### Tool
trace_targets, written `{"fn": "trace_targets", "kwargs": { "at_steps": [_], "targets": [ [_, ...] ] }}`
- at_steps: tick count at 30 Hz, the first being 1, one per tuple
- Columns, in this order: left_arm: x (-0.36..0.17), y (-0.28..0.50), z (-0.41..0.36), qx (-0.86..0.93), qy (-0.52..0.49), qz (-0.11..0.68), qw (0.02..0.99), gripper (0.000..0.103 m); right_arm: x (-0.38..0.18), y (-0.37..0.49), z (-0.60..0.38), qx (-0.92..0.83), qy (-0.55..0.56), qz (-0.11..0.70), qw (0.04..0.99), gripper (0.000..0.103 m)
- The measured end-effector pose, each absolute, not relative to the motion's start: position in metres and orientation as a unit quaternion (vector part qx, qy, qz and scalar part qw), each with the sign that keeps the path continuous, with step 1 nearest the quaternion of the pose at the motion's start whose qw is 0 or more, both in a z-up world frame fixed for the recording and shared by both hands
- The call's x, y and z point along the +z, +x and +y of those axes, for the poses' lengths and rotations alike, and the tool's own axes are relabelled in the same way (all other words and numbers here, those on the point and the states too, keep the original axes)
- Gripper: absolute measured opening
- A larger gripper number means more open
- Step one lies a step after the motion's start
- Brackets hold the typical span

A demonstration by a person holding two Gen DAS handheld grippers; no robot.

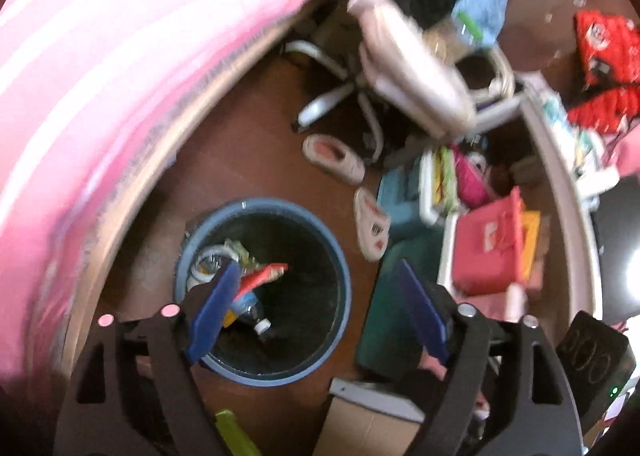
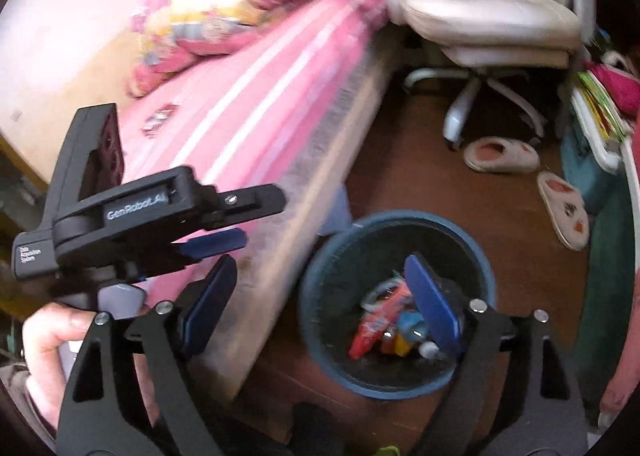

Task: Collect trash
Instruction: 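Open both tools over the bin, dropping the red bag and tape roll, then swing both tools back toward the clear plastic bag and pink clip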

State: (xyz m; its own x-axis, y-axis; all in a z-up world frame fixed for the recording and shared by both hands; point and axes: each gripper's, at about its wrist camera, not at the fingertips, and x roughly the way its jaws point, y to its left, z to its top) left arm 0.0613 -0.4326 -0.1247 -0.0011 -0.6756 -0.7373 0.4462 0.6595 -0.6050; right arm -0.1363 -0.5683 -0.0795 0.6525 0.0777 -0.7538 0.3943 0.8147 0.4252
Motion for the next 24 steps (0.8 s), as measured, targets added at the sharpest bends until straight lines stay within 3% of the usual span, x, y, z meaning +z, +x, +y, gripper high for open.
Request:
{"fn": "trace_targets", "kwargs": {
  "at_steps": [6,14,24],
  "targets": [
    [-0.066,0.078,-0.357,-0.392,-0.153,0.518,0.745,0.088,-0.027,-0.097,-0.505,-0.011,0.251,0.387,0.887,0.090],
    [-0.017,0.120,-0.183,-0.302,-0.218,0.468,0.801,0.089,0.025,-0.016,-0.382,0.124,0.178,0.382,0.898,0.094],
    [-0.030,0.168,-0.001,-0.162,-0.245,0.457,0.840,0.089,0.018,0.096,-0.234,0.221,0.065,0.433,0.871,0.097]
  ]
}}
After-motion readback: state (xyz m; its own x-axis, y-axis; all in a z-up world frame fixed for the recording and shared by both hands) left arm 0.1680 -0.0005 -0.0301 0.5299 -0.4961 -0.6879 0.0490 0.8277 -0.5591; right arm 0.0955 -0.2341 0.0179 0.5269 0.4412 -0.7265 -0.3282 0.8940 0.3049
